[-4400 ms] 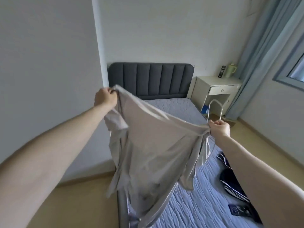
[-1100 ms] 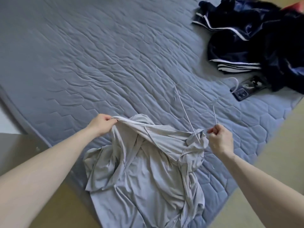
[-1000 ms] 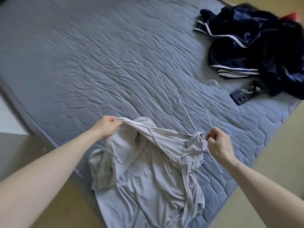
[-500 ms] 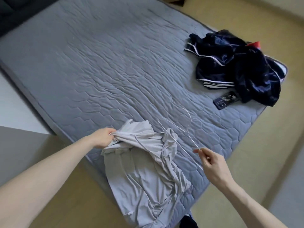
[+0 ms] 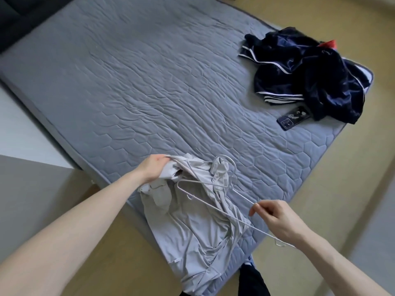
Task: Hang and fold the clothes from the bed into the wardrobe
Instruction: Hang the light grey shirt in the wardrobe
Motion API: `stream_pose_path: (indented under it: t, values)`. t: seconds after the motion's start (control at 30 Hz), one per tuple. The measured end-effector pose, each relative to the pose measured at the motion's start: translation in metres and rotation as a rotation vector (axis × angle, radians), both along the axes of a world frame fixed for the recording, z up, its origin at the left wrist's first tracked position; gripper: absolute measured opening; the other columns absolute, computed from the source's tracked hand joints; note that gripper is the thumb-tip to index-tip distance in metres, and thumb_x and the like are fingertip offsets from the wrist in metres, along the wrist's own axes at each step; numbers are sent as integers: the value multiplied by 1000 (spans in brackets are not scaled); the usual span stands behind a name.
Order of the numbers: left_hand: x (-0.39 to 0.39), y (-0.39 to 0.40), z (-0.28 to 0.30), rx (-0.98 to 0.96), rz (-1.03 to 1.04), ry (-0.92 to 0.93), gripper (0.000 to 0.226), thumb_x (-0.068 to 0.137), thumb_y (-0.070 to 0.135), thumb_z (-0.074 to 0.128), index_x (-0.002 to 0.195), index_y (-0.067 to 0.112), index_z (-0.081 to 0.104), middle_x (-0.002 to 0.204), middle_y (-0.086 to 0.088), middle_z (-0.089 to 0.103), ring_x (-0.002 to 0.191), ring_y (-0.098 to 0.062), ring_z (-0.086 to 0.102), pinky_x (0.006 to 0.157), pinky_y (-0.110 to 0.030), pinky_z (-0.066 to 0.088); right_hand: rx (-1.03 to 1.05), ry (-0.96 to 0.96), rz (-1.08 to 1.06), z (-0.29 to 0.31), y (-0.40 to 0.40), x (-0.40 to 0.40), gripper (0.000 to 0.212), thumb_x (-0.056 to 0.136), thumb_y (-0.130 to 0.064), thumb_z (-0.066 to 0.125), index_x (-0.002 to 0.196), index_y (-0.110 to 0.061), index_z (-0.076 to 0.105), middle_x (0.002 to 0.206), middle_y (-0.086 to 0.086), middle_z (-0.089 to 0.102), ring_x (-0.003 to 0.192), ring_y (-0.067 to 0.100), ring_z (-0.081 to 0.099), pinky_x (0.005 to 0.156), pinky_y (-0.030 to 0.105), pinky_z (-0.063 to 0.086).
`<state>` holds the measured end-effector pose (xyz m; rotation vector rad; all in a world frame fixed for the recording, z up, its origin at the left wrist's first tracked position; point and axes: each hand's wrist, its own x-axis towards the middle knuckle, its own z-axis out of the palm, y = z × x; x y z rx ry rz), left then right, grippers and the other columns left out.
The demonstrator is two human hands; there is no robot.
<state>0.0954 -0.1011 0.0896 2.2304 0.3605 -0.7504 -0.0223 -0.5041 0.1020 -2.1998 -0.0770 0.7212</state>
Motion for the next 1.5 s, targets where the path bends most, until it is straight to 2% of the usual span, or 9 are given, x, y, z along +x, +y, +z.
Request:
stream_pose_path:
  t: [0.27,0.47,0.6,0.7,0.8,0.9,1.03,1.23,1.5]
  values:
    - [-53,-54,52,-250,-348,93,24,106,43,45,105,62,59,109,33,64,97,17,58,85,-2,38,131,-47,-13,-3,46,20,34,105,-39,52,80,-29,72,47,-10,39,43,8,31,45,19,25]
    - [-69,-51,18,33,-680,-44,23,86,25,50,99,29,69,153,1,30,146,-21,21,123,-45,19,207,-135,-78,-39,57,-2,36,105,-28,55,69,-24,58,53,-8,40,50,6,34,52,26,30]
    - [-49,-47,-11,50,-322,-454,22,73,7,60,89,22,62,117,8,54,102,-20,57,87,-43,54,286,-168,-141,-63,61,-3,39,104,-26,54,66,-32,52,55,-8,38,52,5,31,53,23,28]
    - [-23,-38,-40,307,-414,-571,50,69,28,72,117,25,58,125,5,54,116,-23,50,110,-44,38,327,-190,-171,-83,65,-1,36,102,-30,52,67,-29,52,56,2,39,54,5,31,52,28,29]
    - [6,-39,-61,382,-511,-585,24,75,28,62,97,23,69,106,4,68,117,-27,53,121,-49,20,291,-188,-163,-109,66,0,32,101,-34,54,72,-28,64,55,4,43,51,6,33,51,29,30]
    - [24,-40,-67,330,-600,-429,19,81,36,51,83,22,63,81,5,65,90,-29,62,91,-39,49,260,-173,-410,-138,58,1,31,100,-43,53,91,-27,78,72,-11,68,67,2,60,64,24,44]
    - [28,-30,-71,366,-582,-521,32,84,44,52,70,17,41,63,-2,46,66,-24,41,58,-35,37,60,198,-1119,-197,35,-5,43,107,-38,40,133,-13,64,136,8,64,125,27,57,107,42,42]
    - [26,-11,-61,382,-660,-617,36,82,45,52,67,16,37,60,-1,43,63,-23,36,53,-34,32,-103,442,-546,-247,81,-26,98,66,-46,90,148,-17,44,139,3,59,131,30,55,106,42,47]
    - [17,21,-41,434,-689,-544,40,81,47,51,70,14,33,59,-5,40,58,-22,31,51,-32,36,-135,165,-643,-258,65,1,12,91,-13,60,89,-10,71,74,3,67,79,27,64,65,36,45]
